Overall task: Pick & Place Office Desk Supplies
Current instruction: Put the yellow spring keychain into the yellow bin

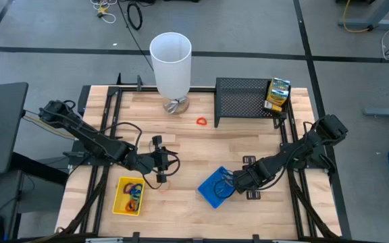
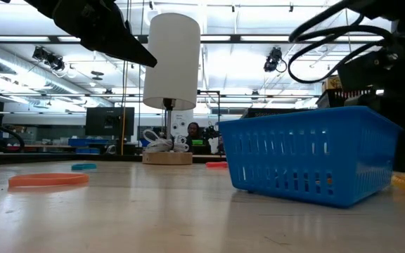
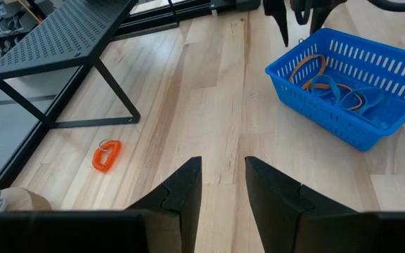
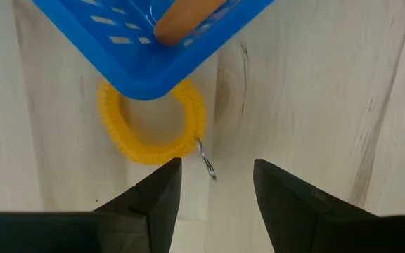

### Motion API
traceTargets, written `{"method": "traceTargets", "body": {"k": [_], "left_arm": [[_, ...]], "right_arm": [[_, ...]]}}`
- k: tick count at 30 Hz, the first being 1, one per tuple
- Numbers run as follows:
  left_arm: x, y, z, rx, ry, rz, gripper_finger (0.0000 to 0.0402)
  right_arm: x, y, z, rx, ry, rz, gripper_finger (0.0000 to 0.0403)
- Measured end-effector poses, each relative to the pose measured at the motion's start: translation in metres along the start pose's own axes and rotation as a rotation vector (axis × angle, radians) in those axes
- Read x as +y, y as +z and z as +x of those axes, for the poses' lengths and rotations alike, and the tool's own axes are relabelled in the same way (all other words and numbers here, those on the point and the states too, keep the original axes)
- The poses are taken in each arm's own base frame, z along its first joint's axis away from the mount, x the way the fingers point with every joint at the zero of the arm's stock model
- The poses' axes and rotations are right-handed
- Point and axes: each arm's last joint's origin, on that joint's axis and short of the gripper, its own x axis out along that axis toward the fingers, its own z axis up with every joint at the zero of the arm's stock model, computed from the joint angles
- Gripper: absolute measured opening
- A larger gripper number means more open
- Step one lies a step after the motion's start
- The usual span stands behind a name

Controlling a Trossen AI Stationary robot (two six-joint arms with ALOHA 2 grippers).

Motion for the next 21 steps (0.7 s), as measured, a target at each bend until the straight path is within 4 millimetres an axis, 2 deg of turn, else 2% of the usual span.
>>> {"method": "traceTargets", "body": {"k": [2,4,8,9,15,21], "left_arm": [[0.0,0.0,0.0,0.0,0.0,-0.001,0.012],[0.0,0.0,0.0,0.0,0.0,-0.002,0.012],[0.0,0.0,0.0,0.0,0.002,-0.002,0.012],[0.0,0.0,0.0,0.0,0.003,-0.003,0.012],[0.0,0.0,0.0,0.001,0.004,-0.002,0.012],[0.0,0.0,0.0,-0.001,0.013,-0.001,0.012]], "right_arm": [[-0.001,-0.001,0.001,0.004,-0.008,0.001,0.0174],[-0.001,-0.002,0.001,0.009,-0.013,0.003,0.0143],[0.0,-0.002,0.001,0.016,-0.007,0.004,0.0029],[0.0,-0.002,0.001,0.015,-0.007,0.006,0.0016],[0.002,-0.006,-0.004,0.057,-0.04,0.061,0.0005],[0.005,-0.009,-0.034,0.147,-0.202,0.107,0.0002]]}}
